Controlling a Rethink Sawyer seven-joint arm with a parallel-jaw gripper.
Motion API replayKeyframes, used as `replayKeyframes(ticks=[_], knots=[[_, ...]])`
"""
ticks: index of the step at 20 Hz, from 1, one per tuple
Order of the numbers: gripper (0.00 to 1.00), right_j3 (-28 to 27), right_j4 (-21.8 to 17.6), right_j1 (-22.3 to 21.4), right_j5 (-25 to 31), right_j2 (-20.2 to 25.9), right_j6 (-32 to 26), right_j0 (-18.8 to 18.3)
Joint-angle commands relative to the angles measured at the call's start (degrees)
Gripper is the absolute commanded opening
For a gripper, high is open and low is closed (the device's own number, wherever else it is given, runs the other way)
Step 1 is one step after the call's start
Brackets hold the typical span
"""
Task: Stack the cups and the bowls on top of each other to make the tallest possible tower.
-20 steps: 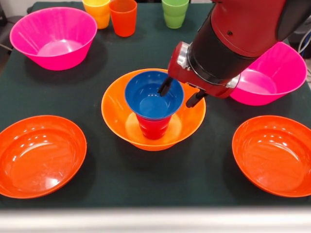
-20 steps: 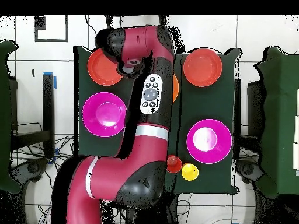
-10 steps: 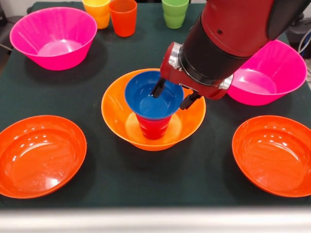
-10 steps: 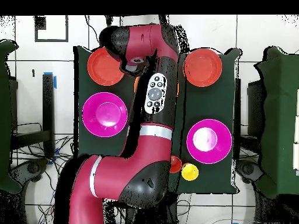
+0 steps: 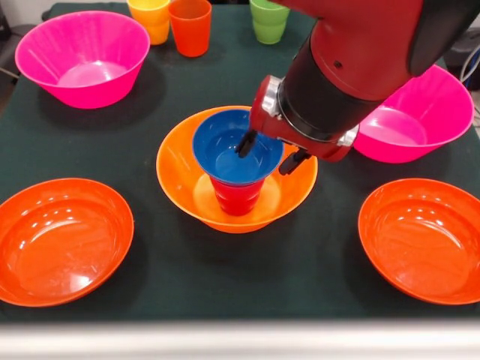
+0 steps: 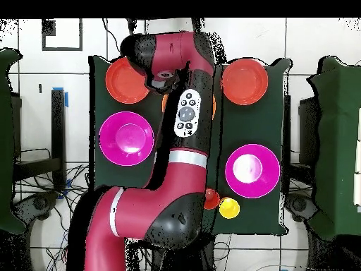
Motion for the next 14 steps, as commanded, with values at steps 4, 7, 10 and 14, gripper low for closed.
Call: replayKeyframes(ticks=[4,7,10,14], knots=[[1.0,-1.6,1.4,5.9,0.2,5.9,-4.9,-0.7],[1.0,0.0,1.5,5.2,-0.8,6.1,-5.0,-0.4],[1.0,2.1,1.5,4.2,-2.0,6.1,-5.0,-0.3],[1.0,4.0,1.4,3.1,-2.1,6.0,-4.8,-0.2]])
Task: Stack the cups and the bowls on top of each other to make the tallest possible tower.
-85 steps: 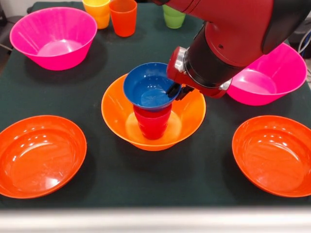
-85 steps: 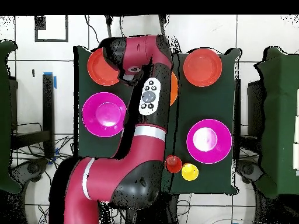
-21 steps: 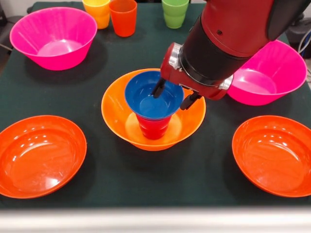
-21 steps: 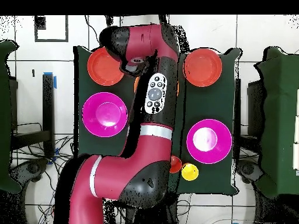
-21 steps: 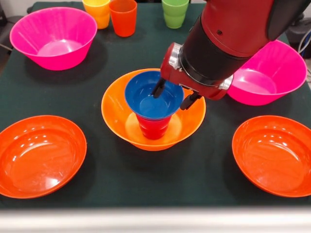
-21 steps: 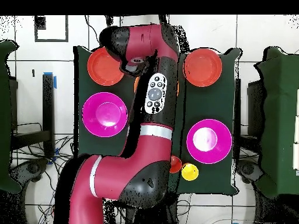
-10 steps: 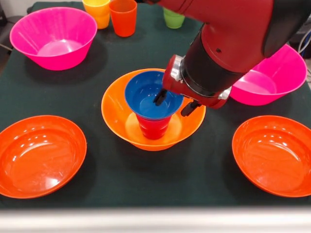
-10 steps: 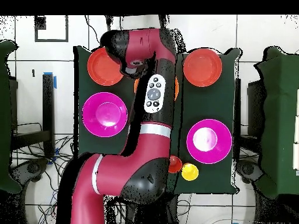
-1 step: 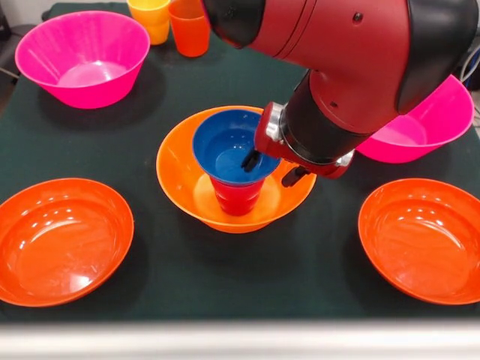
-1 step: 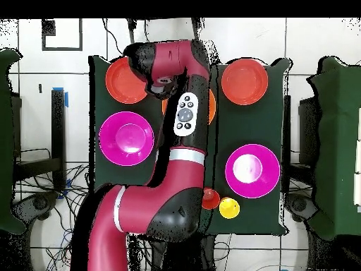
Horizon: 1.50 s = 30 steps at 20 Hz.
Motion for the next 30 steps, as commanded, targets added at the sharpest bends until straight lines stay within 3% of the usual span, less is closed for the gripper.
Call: replayKeyframes(ticks=[1,4,5,13,23,25,30], knots=[[1.0,6.1,0.8,-1.2,-1.7,5.7,-5.0,-0.2],[1.0,8.8,0.5,-2.5,-1.9,5.6,-4.6,0.4],[0.0,9.9,0.4,-3.0,-2.8,5.6,-4.0,0.5],[0.0,12.4,0.2,-4.5,-3.6,5.8,-3.6,0.7],[0.0,9.9,-0.3,-4.1,-2.7,5.5,-4.9,0.0],[0.0,14.1,-0.7,-6.0,-5.1,5.8,-4.9,0.5],[0.0,12.9,-0.7,-4.9,-5.4,5.9,-4.5,0.5]])
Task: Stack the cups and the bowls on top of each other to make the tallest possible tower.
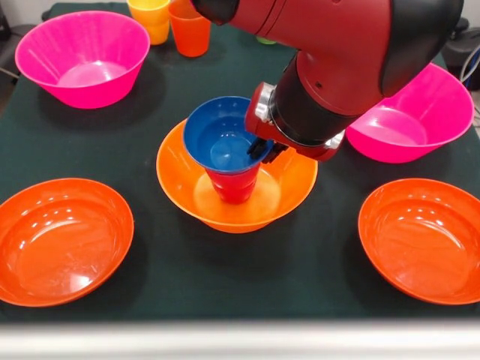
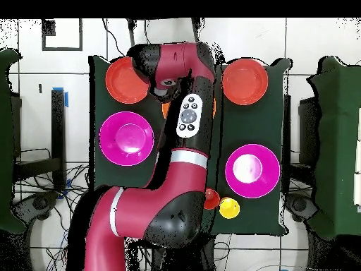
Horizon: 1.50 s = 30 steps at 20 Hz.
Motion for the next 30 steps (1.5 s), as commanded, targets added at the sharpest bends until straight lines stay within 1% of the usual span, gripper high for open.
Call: replayKeyframes(ticks=[1,3,7,9,11,12,14,17,19,21,22,25,26,29,30], knots=[[0.0,6.8,-0.9,-1.4,-4.8,5.8,-4.6,0.4],[0.0,5.1,-0.7,-0.5,-3.8,5.7,-4.5,0.2],[0.0,4.0,-0.6,0.0,-3.8,5.7,-4.7,0.1],[0.0,5.0,-0.7,-0.4,-3.9,5.7,-4.7,0.2],[0.0,4.3,-0.5,0.0,-4.0,5.7,-3.9,0.2],[1.0,4.0,-0.4,0.2,-4.1,5.7,-3.5,0.1],[1.0,3.4,-0.3,0.4,-3.9,5.7,-3.2,0.1],[1.0,4.8,-0.4,-0.3,-4.7,5.8,-3.4,0.2],[1.0,4.1,-0.5,0.0,-4.5,5.8,-3.8,0.1],[1.0,4.6,-0.6,-0.3,-5.2,5.9,-4.1,0.2],[1.0,3.5,-0.6,0.3,-4.5,5.8,-4.5,0.0],[1.0,4.0,-0.6,-0.2,-4.8,5.8,-4.3,0.1],[1.0,2.4,-0.5,0.8,-4.2,5.7,-4.3,-0.2],[1.0,3.3,-0.6,0.3,-4.3,5.7,-4.3,-0.1],[1.0,2.8,-0.5,0.5,-4.0,5.7,-4.5,-0.3]])
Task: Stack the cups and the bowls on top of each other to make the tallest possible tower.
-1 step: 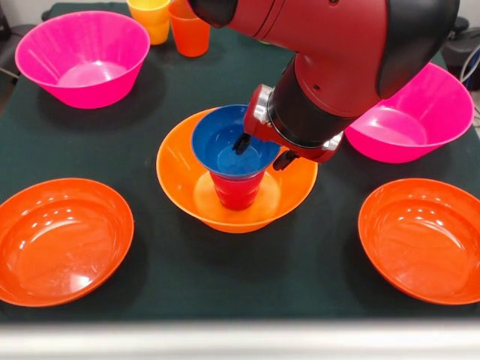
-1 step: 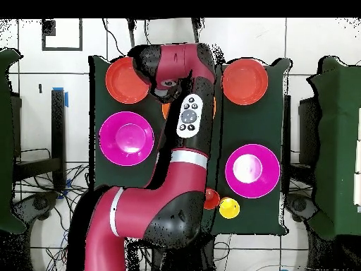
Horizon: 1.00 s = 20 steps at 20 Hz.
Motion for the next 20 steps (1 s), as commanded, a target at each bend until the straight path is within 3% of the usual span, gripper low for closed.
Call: replayKeyframes(ticks=[1,7,9,11,20], knots=[[1.0,2.0,-0.5,0.7,-3.0,5.6,-4.6,-0.4],[1.0,2.4,-0.5,-1.9,1.7,4.5,-6.6,-0.3],[1.0,0.3,-0.4,-1.4,4.0,3.9,-6.9,-0.6],[1.0,4.5,-0.7,-4.5,3.3,3.9,-7.2,0.0],[1.0,-4.9,-0.3,0.0,9.1,2.9,-8.4,-1.6]])
